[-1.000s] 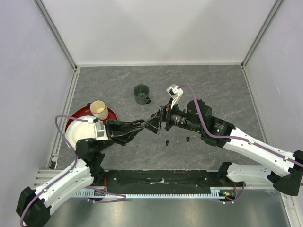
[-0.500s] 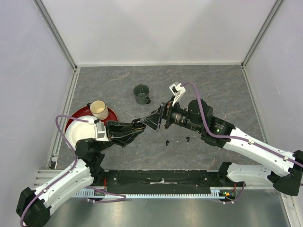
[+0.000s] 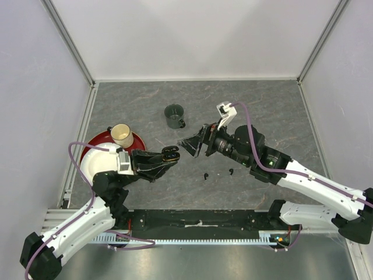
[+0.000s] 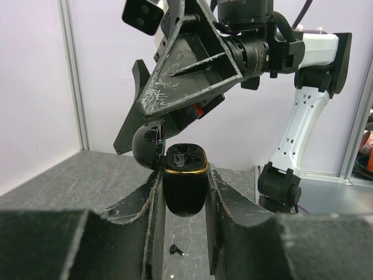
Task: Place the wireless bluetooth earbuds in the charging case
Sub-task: Open the charging case, then pick up the earbud from the center of the board.
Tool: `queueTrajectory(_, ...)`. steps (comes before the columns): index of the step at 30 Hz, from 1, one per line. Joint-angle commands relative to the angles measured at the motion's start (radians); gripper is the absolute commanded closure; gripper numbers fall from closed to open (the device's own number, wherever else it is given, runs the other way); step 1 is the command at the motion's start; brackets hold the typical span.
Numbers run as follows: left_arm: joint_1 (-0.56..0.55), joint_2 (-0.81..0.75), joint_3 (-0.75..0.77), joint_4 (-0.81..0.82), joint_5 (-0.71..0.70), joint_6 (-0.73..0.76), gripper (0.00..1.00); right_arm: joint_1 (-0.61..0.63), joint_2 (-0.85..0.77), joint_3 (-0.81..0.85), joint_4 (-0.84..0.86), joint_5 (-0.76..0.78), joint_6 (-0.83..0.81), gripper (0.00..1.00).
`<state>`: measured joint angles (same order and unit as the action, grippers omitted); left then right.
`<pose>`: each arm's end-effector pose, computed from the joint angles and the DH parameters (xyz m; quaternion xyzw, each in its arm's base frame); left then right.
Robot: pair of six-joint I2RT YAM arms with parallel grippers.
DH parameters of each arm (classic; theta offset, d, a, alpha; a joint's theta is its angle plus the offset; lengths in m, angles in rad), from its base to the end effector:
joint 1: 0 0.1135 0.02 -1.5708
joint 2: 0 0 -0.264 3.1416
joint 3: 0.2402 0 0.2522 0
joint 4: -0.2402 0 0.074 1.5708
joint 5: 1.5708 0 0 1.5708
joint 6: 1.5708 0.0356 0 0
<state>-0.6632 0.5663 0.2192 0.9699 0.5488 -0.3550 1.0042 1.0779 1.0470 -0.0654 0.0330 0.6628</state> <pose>0.0932 -0.0964 0.2891 0.3057 0.3972 -0.5254 0.6876 0.1356 0.2110 0.3879 -0.1148 0.7313 0.4894 0.4609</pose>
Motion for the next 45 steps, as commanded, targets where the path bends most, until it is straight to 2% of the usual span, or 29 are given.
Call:
queueTrajectory(1,-0.001,-0.020,-0.003,0.010,-0.013,0.024,0.98,-0.001,-0.087,-0.036,0.029,0.174,0.024,0.02)
queueTrajectory(7,-0.003,-0.043,-0.006,-0.022,-0.023,0.034,0.98,-0.003,-0.156,-0.038,-0.033,0.329,0.004,0.02)
queueTrajectory(10,-0.003,-0.048,-0.009,-0.022,-0.026,0.033,0.98,-0.013,-0.145,-0.001,-0.137,0.401,-0.038,0.02)
queueTrajectory(14,-0.003,-0.051,-0.007,-0.023,-0.024,0.031,0.98,-0.073,-0.108,0.045,-0.366,0.517,-0.025,0.02)
queueTrajectory(19,-0.003,-0.059,-0.006,-0.026,-0.029,0.030,0.98,-0.182,-0.084,-0.011,-0.520,0.542,0.026,0.07)
queueTrajectory(22,-0.003,-0.066,-0.009,-0.028,-0.030,0.027,0.98,-0.232,-0.047,-0.073,-0.577,0.476,0.032,0.10)
queueTrajectory(23,-0.003,-0.071,-0.009,-0.033,-0.032,0.025,0.98,-0.243,-0.024,-0.088,-0.593,0.458,0.035,0.15)
queueTrajectory(25,-0.003,-0.075,-0.011,-0.039,-0.033,0.027,0.98,-0.263,0.003,-0.142,-0.591,0.400,0.037,0.19)
queueTrajectory(26,-0.003,-0.077,-0.011,-0.042,-0.035,0.027,0.98,-0.269,0.037,-0.157,-0.591,0.387,0.041,0.24)
queueTrajectory(28,-0.003,-0.083,-0.014,-0.042,-0.038,0.027,0.98,-0.282,0.076,-0.189,-0.590,0.345,0.044,0.27)
queueTrajectory(35,-0.001,-0.095,-0.014,-0.060,-0.044,0.030,0.98,-0.291,0.171,-0.246,-0.507,0.355,0.067,0.39)
queueTrajectory(45,-0.003,-0.109,-0.009,-0.077,-0.044,0.036,0.98,-0.319,0.261,-0.312,-0.427,0.301,0.101,0.46)
